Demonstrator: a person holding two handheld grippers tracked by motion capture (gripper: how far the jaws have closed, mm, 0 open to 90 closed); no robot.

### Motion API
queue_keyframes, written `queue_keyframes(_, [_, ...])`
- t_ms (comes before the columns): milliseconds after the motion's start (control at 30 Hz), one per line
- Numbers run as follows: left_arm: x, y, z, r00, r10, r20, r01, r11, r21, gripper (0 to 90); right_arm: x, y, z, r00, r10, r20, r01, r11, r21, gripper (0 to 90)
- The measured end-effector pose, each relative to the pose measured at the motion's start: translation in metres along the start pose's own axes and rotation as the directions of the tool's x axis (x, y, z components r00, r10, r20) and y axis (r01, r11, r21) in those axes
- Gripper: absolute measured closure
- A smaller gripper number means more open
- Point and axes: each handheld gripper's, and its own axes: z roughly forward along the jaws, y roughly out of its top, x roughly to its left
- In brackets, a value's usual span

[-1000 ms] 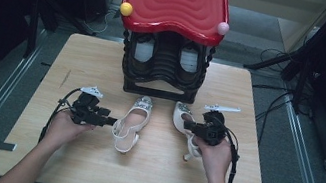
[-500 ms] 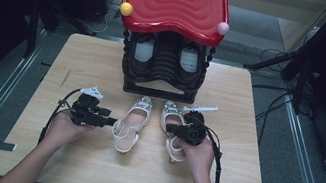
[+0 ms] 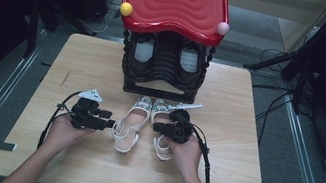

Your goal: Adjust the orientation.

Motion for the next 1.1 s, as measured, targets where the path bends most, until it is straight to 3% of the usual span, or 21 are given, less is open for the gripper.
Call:
queue_keyframes(67, [-0.001, 0.0, 0.002, 0.9999, 0.013, 0.002, -0.013, 0.9999, 0.009, 50.7, -0.001, 0.001, -0.001, 0.9997, 0.006, -0.025, -0.006, 1.0, -0.007, 79.0])
queue_keyframes(233, [-0.002, 0.0, 0.005, 0.9997, 0.019, 0.014, -0.02, 0.9993, 0.031, 57.4, 0.002, 0.004, -0.017, 0.9979, -0.047, -0.045, 0.044, 0.997, -0.069, 79.2])
queue_keyframes(333, [0.0, 0.001, 0.004, 0.9996, -0.009, 0.027, 0.009, 0.9997, 0.022, 63.1, 0.001, 0.004, -0.03, 0.9966, -0.08, -0.021, 0.078, 0.992, -0.095, 83.5])
queue_keyframes(467, [0.003, 0.003, 0.0, 0.9966, -0.056, 0.061, 0.057, 0.9983, -0.011, 82.6, -0.005, -0.002, -0.045, 0.9949, -0.097, 0.028, 0.1, 0.987, -0.124, 88.3])
queue_keyframes(567, [0.004, 0.007, 0.0, 0.9976, -0.042, 0.055, 0.042, 0.999, -0.01, 88.0, -0.016, -0.008, -0.05, 0.9968, -0.068, 0.042, 0.073, 0.989, -0.127, 90.0])
queue_keyframes(833, [0.01, 0.009, 0.018, 0.9972, -0.059, 0.045, 0.058, 0.9975, 0.04, 86.5, -0.048, -0.023, -0.046, 0.9943, 0.023, 0.104, -0.013, 0.995, -0.095, 90.0])
queue_keyframes(933, [0.011, 0.008, 0.026, 0.9968, -0.064, 0.048, 0.061, 0.9961, 0.065, 86.2, -0.056, -0.028, -0.04, 0.9939, 0.053, 0.097, -0.047, 0.996, -0.071, 90.0])
queue_keyframes(1100, [0.009, 0.008, 0.03, 0.9972, -0.058, 0.047, 0.055, 0.9962, 0.067, 84.8, -0.056, -0.029, -0.026, 0.9957, 0.066, 0.065, -0.063, 0.997, -0.049, 90.0])
